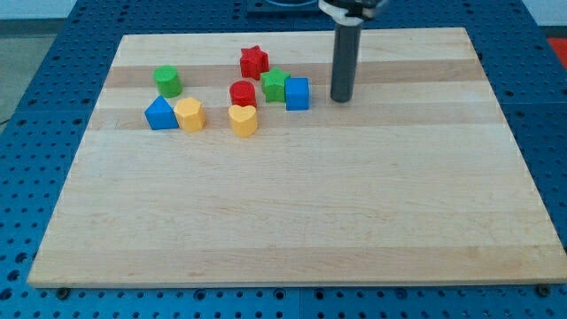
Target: Push the blue cube into the green star
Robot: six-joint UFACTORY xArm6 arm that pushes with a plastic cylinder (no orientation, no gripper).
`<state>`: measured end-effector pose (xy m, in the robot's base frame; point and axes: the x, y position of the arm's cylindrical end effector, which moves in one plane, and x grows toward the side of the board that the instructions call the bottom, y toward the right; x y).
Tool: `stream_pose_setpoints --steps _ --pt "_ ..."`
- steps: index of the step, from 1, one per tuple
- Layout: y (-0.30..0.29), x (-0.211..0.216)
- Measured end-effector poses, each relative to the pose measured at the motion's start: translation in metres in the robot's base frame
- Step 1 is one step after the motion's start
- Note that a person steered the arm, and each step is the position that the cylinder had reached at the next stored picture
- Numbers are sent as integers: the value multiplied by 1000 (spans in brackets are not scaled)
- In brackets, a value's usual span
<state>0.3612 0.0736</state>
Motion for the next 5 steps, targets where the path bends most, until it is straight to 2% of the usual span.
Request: stream_pose_setpoints --steps 2,5 --pt "-8 29" --pt "-15 32"
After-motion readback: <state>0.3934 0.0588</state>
